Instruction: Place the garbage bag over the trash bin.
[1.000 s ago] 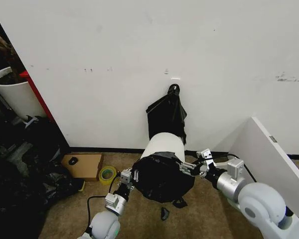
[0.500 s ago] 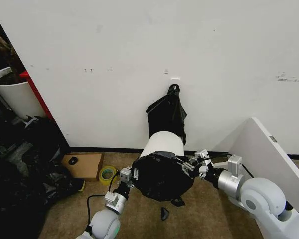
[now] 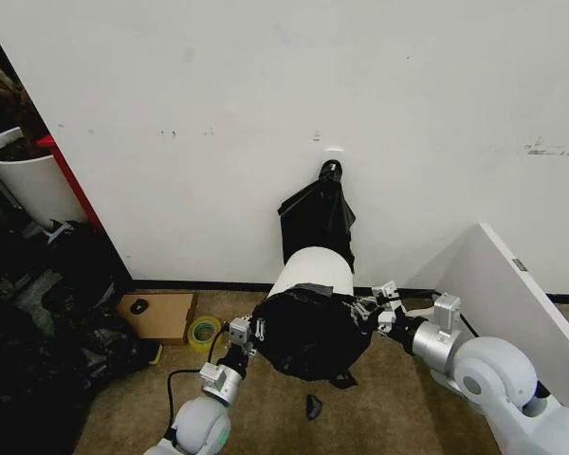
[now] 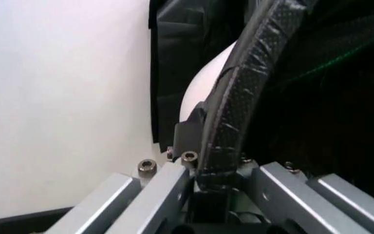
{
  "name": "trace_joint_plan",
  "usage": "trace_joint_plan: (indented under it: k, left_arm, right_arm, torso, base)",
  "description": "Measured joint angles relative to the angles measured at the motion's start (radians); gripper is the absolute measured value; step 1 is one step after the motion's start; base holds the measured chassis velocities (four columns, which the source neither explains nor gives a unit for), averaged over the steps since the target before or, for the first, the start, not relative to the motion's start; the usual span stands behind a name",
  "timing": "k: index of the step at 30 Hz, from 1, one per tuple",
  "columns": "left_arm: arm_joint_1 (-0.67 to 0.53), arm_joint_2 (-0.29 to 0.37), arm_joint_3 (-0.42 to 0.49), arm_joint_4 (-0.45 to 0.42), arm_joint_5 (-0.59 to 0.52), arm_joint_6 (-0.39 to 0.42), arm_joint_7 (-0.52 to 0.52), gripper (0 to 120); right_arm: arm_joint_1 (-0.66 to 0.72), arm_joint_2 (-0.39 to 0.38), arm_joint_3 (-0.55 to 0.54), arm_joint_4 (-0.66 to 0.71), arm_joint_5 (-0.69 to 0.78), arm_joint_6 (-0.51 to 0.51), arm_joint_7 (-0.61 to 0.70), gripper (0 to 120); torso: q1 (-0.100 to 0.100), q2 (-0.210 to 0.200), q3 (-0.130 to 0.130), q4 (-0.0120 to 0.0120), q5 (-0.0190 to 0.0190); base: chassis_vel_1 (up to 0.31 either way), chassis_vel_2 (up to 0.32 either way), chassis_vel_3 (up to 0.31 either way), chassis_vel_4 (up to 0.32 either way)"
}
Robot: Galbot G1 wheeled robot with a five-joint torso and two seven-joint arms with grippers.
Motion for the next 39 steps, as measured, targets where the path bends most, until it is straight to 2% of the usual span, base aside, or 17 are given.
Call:
trace_joint_plan:
  k: [7,16,19,26,28,30,32,33,34,36,38,39]
  left_arm:
    - [0.004,0.006,0.001,-0.026,-0.084,0.020,0.025,0]
    - [-0.001,0.039,-0.023,-0.075,-0.206,0.076,0.061,0]
    - [-0.002,0.041,-0.028,-0.086,-0.240,0.092,0.062,0]
    - [-0.009,0.025,-0.029,-0.073,-0.235,0.105,0.021,0]
    - [-0.011,0.016,-0.029,-0.073,-0.250,0.118,0.004,0]
    - [-0.010,0.013,-0.028,-0.082,-0.274,0.142,-0.020,0]
    - [-0.009,0.012,-0.028,-0.095,-0.302,0.178,-0.049,0]
    - [-0.009,0.012,-0.028,-0.095,-0.302,0.178,-0.049,0]
    - [-0.009,0.013,-0.027,-0.105,-0.324,0.206,-0.071,0]
    - [-0.014,0.011,-0.027,-0.123,-0.370,0.258,-0.122,0]
    - [-0.021,0.006,-0.029,-0.138,-0.409,0.309,-0.168,0]
    - [-0.028,0.003,-0.033,-0.153,-0.449,0.362,-0.203,0]
  right_arm:
    - [0.010,0.034,-0.001,-0.042,0.064,0.135,-0.046,0]
    - [0.012,0.034,0.041,-0.151,0.082,0.306,-0.237,0]
    - [0.021,0.042,0.043,-0.218,0.043,0.403,-0.336,0]
    - [0.007,0.064,0.041,-0.220,0.061,0.488,-0.343,0]
    - [-0.009,0.080,0.039,-0.186,0.070,0.534,-0.330,8]
    - [-0.033,0.097,0.035,-0.138,0.057,0.572,-0.267,17]
    - [-0.067,0.113,0.023,-0.065,-0.051,0.563,-0.072,25]
    - [-0.067,0.113,0.023,-0.065,-0.051,0.563,-0.072,25]
    - [-0.092,0.122,0.006,-0.002,-0.134,0.507,0.073,30]
    - [-0.138,0.134,-0.032,0.106,-0.176,0.414,0.309,39]
    - [-0.172,0.141,-0.045,0.166,-0.171,0.382,0.436,45]
    - [-0.200,0.144,-0.046,0.193,-0.174,0.383,0.477,51]
  torso:
    - [0.000,0.000,0.000,0.0000,0.0000]
    - [0.000,0.000,0.000,0.0000,0.0000]
    - [0.000,0.000,0.000,0.0000,0.0002]
    - [0.000,0.000,0.000,0.0000,0.0001]
    - [0.000,0.000,0.000,0.0000,-0.0003]
    - [0.000,0.000,0.000,0.0001,0.0001]
    - [0.000,0.000,0.000,0.0001,-0.0002]
    - [0.000,0.000,0.000,0.0001,-0.0002]
    - [0.000,0.000,0.000,0.0000,0.0000]
    - [0.000,0.000,0.000,0.0001,-0.0002]
    - [0.000,0.000,0.000,0.0002,-0.0003]
    - [0.000,0.000,0.000,-0.0002,-0.0002]
  base:
    - [0.000,0.000,0.000,0.000]
    - [0.000,0.000,0.000,0.000]
    - [0.000,0.000,0.000,0.000]
    - [0.000,0.000,0.000,0.000]
    - [0.000,0.000,0.000,0.000]
    - [0.000,0.000,0.000,0.000]
    - [0.000,0.000,0.000,0.000]
    - [0.000,0.000,0.000,0.000]
    - [0.000,0.000,0.000,0.000]
    - [0.000,0.000,0.000,0.000]
    - [0.000,0.000,0.000,0.000]
    - [0.000,0.000,0.000,0.000]
